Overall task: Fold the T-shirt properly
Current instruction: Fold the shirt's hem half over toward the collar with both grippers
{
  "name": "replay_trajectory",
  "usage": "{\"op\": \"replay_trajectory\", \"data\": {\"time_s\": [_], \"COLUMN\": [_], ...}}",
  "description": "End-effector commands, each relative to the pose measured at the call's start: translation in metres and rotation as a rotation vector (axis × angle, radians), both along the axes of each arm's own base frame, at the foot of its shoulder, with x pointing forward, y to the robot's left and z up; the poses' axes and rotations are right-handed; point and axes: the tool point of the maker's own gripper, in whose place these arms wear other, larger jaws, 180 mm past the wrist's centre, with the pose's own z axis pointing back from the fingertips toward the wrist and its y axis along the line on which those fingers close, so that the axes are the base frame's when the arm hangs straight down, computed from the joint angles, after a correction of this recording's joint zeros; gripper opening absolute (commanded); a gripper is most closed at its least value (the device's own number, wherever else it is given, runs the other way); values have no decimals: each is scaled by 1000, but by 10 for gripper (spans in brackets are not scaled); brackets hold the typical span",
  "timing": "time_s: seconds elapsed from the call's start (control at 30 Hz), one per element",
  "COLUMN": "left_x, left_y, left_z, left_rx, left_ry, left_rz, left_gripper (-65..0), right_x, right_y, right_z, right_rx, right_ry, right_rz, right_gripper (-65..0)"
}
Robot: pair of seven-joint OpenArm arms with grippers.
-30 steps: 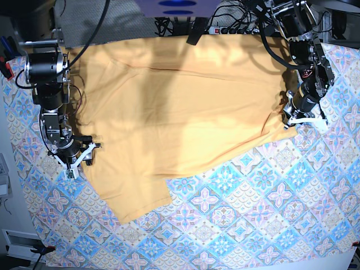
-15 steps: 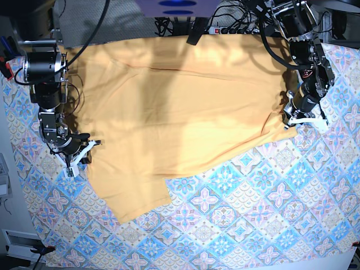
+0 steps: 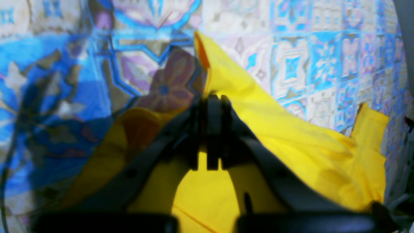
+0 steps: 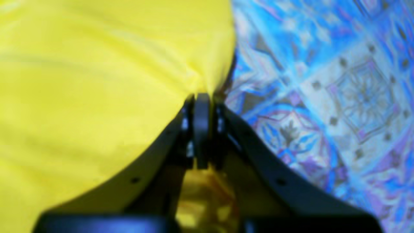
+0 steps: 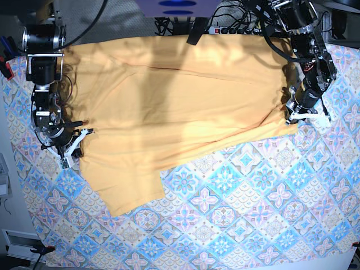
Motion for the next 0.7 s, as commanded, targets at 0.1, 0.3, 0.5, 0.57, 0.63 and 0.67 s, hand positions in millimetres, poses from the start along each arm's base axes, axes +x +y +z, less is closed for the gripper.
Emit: {"op": "replay_trajectory", "data": {"time_s": [0.1,0.3,0.5,0.57,0.63,0.67], "left_x": [-1,-18,-27,-32,-37,-39], "left_y": [5,6,4,2,1,0], "left_z": [14,4,20,26,28,29], "left_rx": [35,36,78,94,104,107], "left_ry": [-34,5,-14,-22,-19,-16], "left_rz": [-10,-11,-37,-48,-55,-58], "left_gripper": [-650,-650,-650,-650,-650,-650], "right_x": [7,-9,-25,-31,-36,-39], "right_y": [-9,-31,-28,-26,-24,-22], "right_z": [34,54,53,51,51,50], "right_rx": [-41,-66,-82,-86,-90,-92], "right_ry": [-92,-123,-117,-113,-112,-109], "right_rz": [14,-55,-39,-31,-21,-15], "right_gripper": [-643,-643,-643,-643,-643,-643]}}
